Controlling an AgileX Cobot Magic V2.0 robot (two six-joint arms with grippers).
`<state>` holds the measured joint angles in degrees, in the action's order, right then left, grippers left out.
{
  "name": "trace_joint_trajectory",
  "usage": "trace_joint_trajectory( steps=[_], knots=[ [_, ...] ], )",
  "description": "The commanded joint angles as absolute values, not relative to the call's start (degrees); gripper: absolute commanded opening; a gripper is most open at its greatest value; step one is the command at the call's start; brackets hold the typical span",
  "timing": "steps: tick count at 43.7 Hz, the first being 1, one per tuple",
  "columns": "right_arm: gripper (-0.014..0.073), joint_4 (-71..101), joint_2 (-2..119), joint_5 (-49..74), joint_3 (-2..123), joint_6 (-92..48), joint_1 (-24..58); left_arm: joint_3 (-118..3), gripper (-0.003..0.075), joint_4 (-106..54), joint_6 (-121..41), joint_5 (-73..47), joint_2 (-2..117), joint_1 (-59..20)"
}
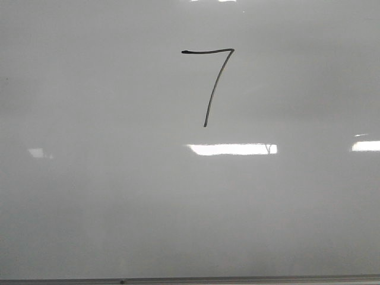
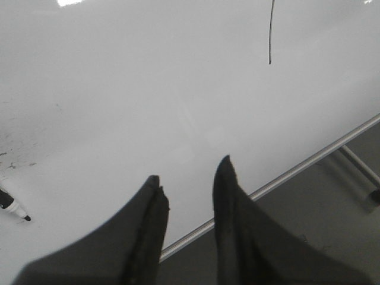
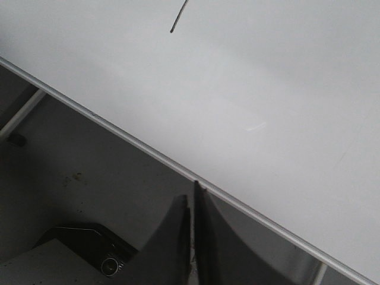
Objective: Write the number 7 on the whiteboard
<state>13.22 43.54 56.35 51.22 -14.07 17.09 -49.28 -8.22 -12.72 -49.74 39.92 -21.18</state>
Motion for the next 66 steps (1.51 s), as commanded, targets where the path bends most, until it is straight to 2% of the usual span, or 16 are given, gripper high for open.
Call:
trace_joint_trajectory(
  steps=[1,3,28,37,50,66],
  knots=[
    [-0.0043,14.16,43.32,52.98,52.72,-13.84,16.78,-50.73,0.0044,-8.78,-12.67,-46.04,39.70,-21.54],
    [-0.0069,14.16,43.32,52.98,52.72,-13.84,16.78,-50.73,-0.0022,-8.78,-12.67,-45.40,39.70,-21.54],
    [-0.0069,14.16,43.32,53.74,52.72,-13.84,16.78,-50.38,-0.0020,-10.87,-12.67,-44.90,38.21,-21.15],
    [-0.0069,14.16,43.32,53.74,52.72,-13.84,16.78,-48.62,-0.0020,-4.85,-13.10,-43.18,31.84,-13.21],
    [-0.0069,14.16,43.32,53.74,52.72,-13.84,16.78,-28.04,-0.0021,1.84,-13.10,-25.00,14.15,-3.77],
    [-0.0069,14.16,43.32,53.74,52.72,-13.84,16.78,-9.20,-0.0021,2.13,-8.78,-8.15,4.11,-2.41]
  ],
)
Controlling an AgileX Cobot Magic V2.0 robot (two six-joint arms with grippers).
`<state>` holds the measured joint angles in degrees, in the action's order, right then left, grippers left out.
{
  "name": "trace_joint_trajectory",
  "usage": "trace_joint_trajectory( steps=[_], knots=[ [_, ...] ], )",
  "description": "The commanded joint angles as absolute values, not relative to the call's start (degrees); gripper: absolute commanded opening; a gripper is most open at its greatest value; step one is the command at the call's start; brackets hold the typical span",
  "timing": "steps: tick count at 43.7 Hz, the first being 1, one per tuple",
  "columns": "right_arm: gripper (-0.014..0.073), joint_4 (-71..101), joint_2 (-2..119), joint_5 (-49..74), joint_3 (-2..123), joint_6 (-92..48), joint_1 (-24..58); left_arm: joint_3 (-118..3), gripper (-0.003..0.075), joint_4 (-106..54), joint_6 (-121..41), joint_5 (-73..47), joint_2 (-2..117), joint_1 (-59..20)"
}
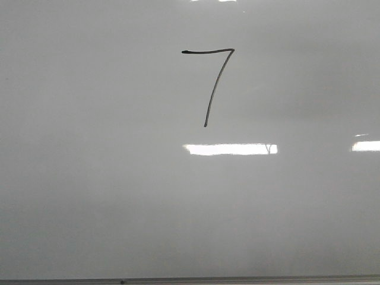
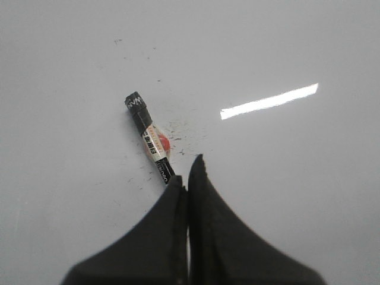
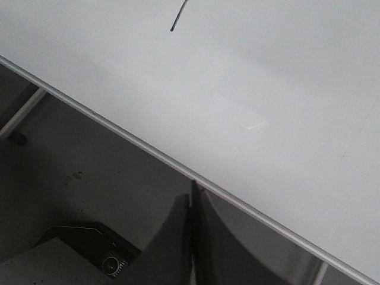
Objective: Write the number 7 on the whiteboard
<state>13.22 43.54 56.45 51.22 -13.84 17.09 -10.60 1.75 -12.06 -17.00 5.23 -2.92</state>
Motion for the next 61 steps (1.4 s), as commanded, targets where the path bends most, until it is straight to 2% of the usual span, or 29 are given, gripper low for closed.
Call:
trace_joint_trajectory(
  steps=[1,5,14,28,61],
  knots=[
    [-0.0069,14.16,43.32,53.74,52.72,-13.84,16.78,-8.65,-0.0021,2.60,-7.42,-7.48,3.47,-2.15],
    [-0.0069,14.16,43.32,53.74,52.72,-13.84,16.78,-5.13,-0.0021,4.95,-1.43,-5.78,0.99,-0.98],
    [-0.0069,14.16,43.32,53.83,52.72,-13.84,16.78,1.20,-0.0021,4.58,0.00,1.74,-1.26,0.33],
    [-0.0069,14.16,43.32,53.80,52.72,-13.84,16.78,1.15,-0.0021,0.84,0.00,4.87,-1.26,0.33],
    [-0.0069,14.16,43.32,53.80,52.72,-13.84,16.78,1.15,-0.0021,1.38,4.23,3.90,-1.26,0.33]
  ],
)
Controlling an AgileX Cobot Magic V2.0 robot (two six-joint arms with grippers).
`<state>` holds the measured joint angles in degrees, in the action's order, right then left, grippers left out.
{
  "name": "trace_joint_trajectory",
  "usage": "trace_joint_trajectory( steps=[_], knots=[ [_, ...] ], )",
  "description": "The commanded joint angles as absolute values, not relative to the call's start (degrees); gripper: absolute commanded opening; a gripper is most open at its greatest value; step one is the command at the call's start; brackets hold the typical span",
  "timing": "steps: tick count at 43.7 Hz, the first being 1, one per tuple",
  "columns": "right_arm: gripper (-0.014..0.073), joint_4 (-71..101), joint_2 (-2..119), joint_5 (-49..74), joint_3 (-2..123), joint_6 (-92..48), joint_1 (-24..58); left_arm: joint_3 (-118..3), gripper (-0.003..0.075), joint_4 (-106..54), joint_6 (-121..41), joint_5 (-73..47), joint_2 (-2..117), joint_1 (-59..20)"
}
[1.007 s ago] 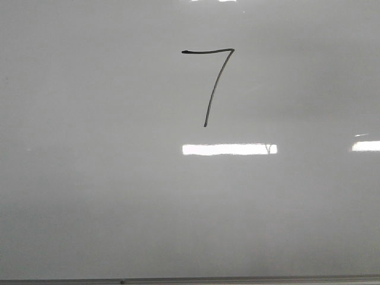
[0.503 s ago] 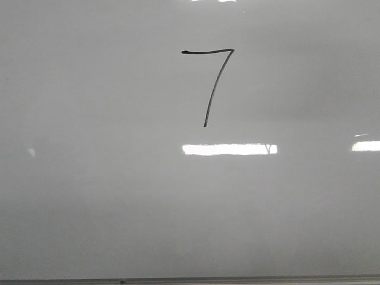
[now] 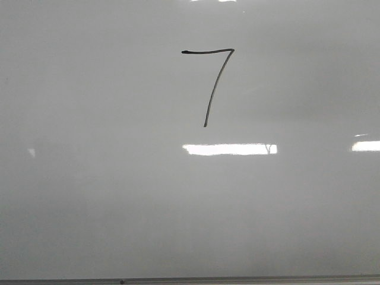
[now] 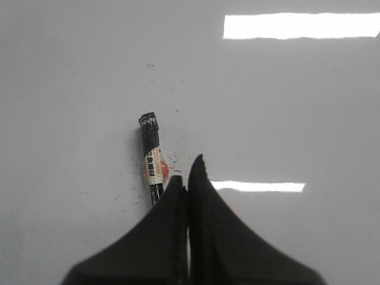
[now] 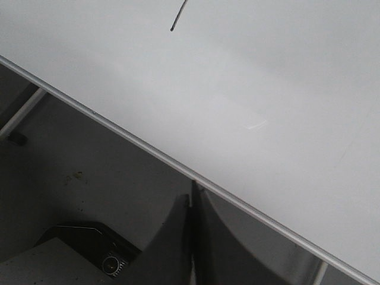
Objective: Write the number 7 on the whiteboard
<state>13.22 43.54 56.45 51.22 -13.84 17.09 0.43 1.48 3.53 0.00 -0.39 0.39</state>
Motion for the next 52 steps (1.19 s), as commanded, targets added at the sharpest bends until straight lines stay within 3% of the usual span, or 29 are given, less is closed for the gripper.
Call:
trace_joint_trajectory(
  steps=[1,40,46,52],
  knots=[
    [-0.0069,14.16,43.32,53.80,52.72,-13.84,16.78,1.15,-0.0021,1.38,4.23,3.90,-1.26,0.33],
    [-0.0069,14.16,41.56,53.75,52.65,-13.84,17.24,1.15,-0.0020,1.38,4.23,3.90,-1.16,0.33],
    [-0.0069,13.48,34.00,46.60,47.80,-16.08,14.55,1.15,-0.0020,1.38,4.23,3.90,-1.16,0.33],
    [-0.0069,13.48,24.33,31.64,37.16,-16.15,8.70,1.15,-0.0020,1.38,4.23,3.90,-1.16,0.33]
  ],
)
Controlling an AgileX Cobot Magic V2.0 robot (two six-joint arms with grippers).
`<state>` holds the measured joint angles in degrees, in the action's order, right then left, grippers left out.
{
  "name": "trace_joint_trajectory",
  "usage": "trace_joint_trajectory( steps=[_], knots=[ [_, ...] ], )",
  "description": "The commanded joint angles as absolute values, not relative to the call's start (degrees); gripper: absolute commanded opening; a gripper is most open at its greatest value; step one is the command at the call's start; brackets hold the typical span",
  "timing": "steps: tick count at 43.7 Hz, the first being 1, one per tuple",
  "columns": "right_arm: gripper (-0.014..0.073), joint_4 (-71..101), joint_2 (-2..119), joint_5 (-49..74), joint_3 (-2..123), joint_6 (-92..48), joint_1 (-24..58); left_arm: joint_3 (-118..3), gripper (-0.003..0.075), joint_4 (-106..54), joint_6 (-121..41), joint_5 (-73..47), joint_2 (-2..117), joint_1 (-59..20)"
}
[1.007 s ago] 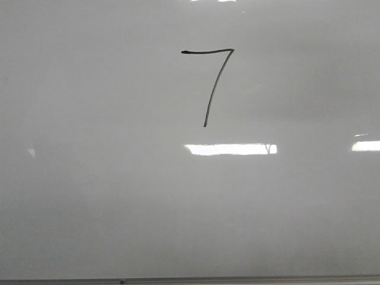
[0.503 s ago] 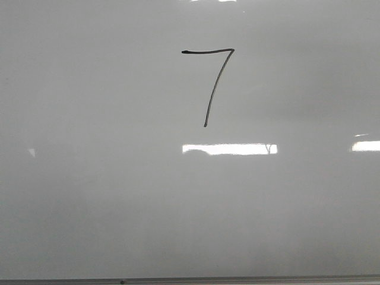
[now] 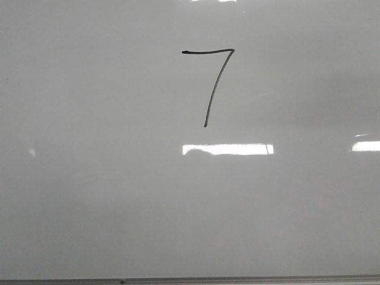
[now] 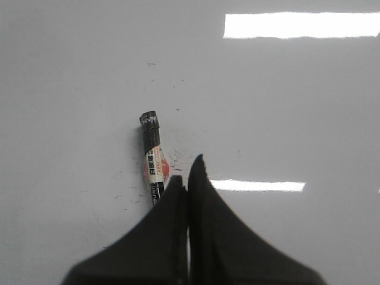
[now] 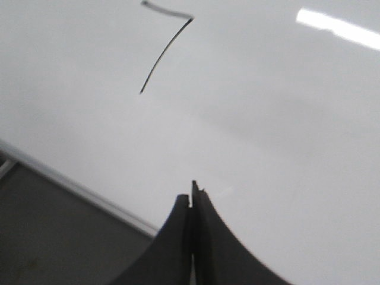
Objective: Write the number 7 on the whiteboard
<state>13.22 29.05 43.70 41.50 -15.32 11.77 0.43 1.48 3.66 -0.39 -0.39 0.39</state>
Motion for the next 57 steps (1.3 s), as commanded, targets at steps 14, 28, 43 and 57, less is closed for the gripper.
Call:
trace_joint_trajectory(
  steps=[14,28,43,57],
  knots=[
    [-0.0069,13.48,5.27,5.76,10.28,-16.15,-2.09,1.15,-0.0020,1.38,4.23,3.90,-1.16,0.33],
    [-0.0069,13.54,-1.80,-1.72,-1.39,-16.10,-2.67,1.15,-0.0021,1.38,4.23,3.90,-1.16,0.33],
    [-0.0069,13.54,-1.60,-1.93,-1.39,-16.10,-2.67,1.15,-0.0021,1.38,4.23,3.90,-1.09,0.33],
    [-0.0069,5.66,-1.65,-5.85,-1.39,-5.59,-2.61,1.15,-0.0021,1.38,4.23,3.90,-1.09,0.33]
  ],
)
